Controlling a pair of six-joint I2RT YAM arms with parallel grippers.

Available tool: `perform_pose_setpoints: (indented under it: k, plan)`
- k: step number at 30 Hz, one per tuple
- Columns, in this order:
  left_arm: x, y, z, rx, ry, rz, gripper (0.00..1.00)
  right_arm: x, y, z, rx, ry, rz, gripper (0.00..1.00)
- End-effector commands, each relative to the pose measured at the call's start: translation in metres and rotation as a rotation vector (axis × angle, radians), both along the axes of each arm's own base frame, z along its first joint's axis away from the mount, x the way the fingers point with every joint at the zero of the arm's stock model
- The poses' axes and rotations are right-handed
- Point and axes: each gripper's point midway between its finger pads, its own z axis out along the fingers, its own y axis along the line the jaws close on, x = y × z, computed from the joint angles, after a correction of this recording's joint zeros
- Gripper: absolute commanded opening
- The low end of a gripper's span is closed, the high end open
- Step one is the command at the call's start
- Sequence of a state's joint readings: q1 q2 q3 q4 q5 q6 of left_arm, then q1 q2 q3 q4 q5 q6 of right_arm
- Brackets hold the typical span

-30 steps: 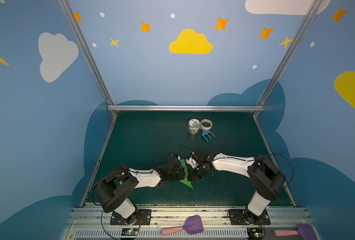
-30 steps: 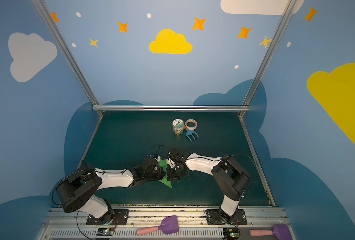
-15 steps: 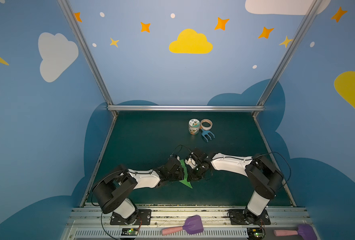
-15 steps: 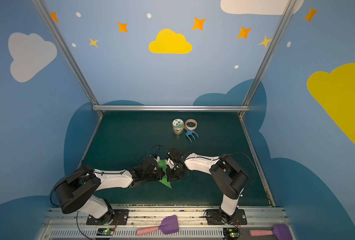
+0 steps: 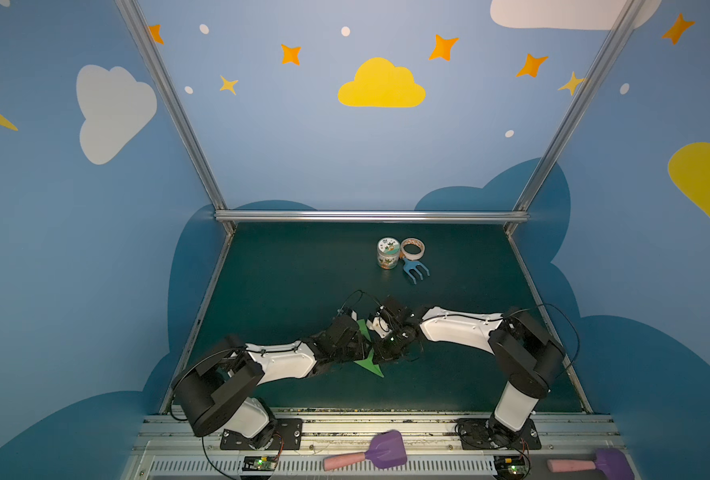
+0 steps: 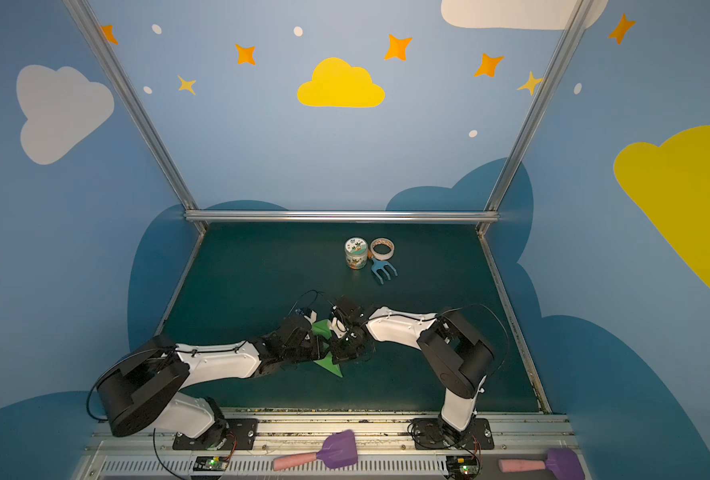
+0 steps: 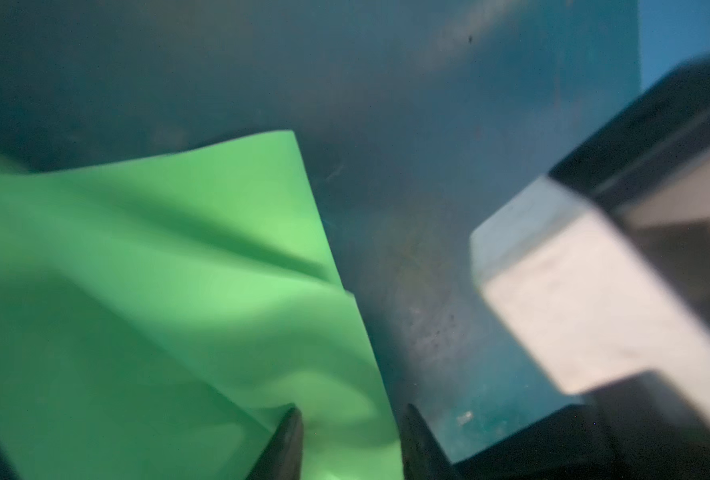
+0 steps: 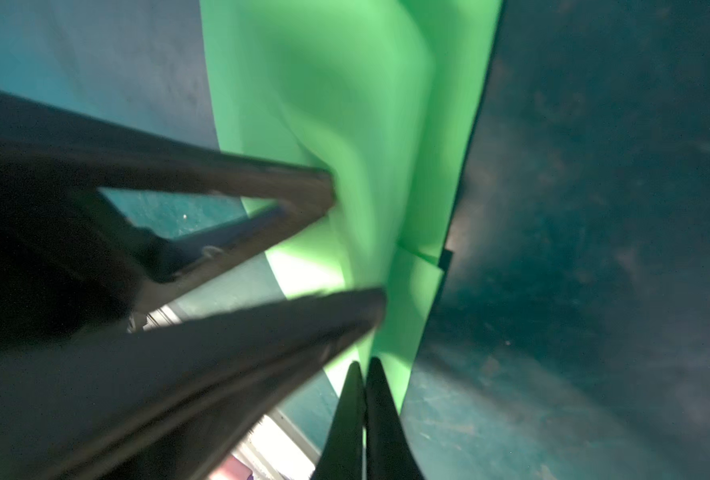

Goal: Fold a paper plane with a square sheet of paper (fold left side to right side)

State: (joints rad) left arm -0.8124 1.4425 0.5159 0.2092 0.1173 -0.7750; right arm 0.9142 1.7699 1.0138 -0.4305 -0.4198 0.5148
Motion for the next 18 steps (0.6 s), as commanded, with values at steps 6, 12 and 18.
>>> perform_pose_setpoints:
  k: [6,12,18]
  plan:
    - [0.001,0.035,0.024,0.025,-0.059,0.133,0.56,-0.003,0.006,0.001,-0.018,-0.047,0.042,0.00]
    - [-0.005,0.054,0.033,0.003,-0.084,0.201,0.39,-0.009,0.010,-0.003,-0.037,-0.054,0.063,0.00]
    - [-0.013,0.054,0.025,0.000,-0.055,0.175,0.11,-0.012,0.010,-0.015,-0.056,-0.027,0.066,0.00]
